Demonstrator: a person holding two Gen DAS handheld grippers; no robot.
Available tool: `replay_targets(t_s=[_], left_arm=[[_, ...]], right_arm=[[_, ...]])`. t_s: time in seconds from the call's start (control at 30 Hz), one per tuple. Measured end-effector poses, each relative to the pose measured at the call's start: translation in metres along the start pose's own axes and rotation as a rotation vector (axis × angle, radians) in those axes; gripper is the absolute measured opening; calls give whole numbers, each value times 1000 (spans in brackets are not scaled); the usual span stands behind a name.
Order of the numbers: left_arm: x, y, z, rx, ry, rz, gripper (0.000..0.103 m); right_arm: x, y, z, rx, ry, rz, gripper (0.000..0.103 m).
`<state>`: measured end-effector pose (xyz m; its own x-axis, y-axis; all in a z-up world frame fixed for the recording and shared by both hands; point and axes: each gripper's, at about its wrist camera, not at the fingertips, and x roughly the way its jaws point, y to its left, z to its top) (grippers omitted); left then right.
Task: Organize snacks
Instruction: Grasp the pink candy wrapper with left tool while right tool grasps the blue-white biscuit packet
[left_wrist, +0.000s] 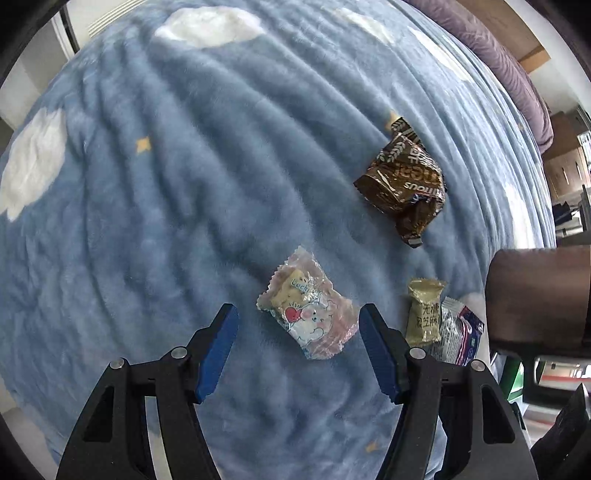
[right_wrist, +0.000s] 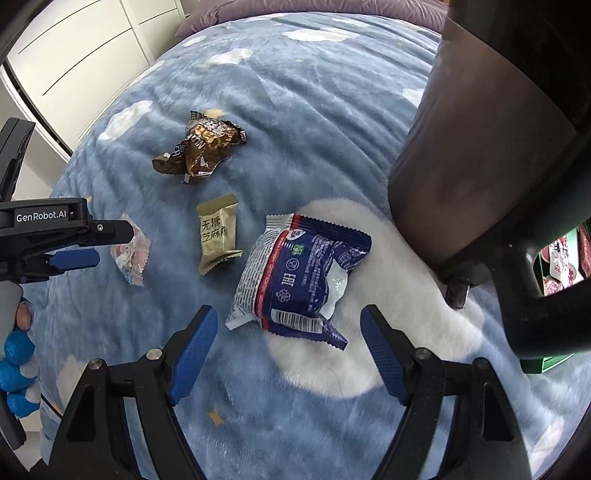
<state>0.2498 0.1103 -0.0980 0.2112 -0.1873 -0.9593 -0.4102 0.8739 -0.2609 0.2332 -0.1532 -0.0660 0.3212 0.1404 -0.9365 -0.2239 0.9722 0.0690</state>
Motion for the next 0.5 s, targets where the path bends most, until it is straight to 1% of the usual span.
replay_targets(t_s=[0.1, 0.23, 0.4, 0.5], left_arm=[[6, 2, 4, -22, 6, 4, 62], [15, 3, 9, -34, 16, 16, 62], [28, 11, 15, -26, 23, 32, 62], [34, 17, 20, -27, 29, 37, 62]], right_arm=[[4, -2, 6, 14, 2, -7, 103], [1, 3, 14, 3, -20, -18, 103], [-6, 20, 26, -46, -59, 6, 103], [-2, 28, 31, -60, -59, 18, 103]])
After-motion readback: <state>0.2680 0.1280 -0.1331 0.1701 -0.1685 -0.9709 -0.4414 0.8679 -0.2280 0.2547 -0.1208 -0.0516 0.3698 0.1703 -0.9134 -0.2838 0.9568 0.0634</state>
